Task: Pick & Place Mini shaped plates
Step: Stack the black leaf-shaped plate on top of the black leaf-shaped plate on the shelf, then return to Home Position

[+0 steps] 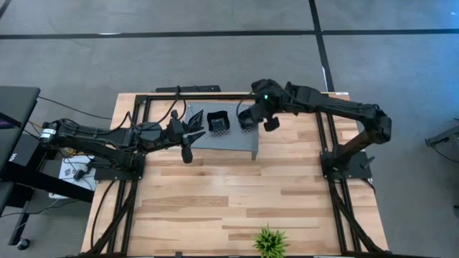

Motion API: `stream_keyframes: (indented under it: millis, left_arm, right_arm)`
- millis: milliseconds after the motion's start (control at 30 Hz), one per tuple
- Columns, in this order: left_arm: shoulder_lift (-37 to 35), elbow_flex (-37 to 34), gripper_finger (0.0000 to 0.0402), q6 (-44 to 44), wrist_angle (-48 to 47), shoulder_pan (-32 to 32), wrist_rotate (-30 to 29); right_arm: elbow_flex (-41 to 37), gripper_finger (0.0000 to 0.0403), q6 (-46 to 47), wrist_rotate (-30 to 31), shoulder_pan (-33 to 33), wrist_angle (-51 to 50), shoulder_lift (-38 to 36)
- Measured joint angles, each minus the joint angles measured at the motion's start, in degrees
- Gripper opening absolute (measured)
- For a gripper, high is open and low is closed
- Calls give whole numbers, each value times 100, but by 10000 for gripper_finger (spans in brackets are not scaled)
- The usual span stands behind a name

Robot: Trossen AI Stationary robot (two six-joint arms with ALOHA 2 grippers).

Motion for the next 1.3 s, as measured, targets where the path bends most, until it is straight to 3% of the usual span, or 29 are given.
stream_keyframes:
  millis: [167,300,500,833,1133,1300]
  left_arm:
    - [7,0,79,0,-8,0,2]
    - [38,0,79,0,-8,0,0]
    - [102,0,79,0,-13,0,0]
    - [125,0,79,-2,-4,0,0]
    - [125,0,79,-2,-6,0,0]
    - [125,0,79,-1,-6,0,0]
  right_arm:
    - [4,0,-478,-869,-375,380,26]
    - [7,0,-491,-982,-533,330,26]
    - [7,0,210,-1483,-709,277,34]
    - [7,6,304,-1278,-679,269,34]
    - [7,74,580,-1268,-554,261,34]
    - [7,98,1461,-1248,-321,451,-11]
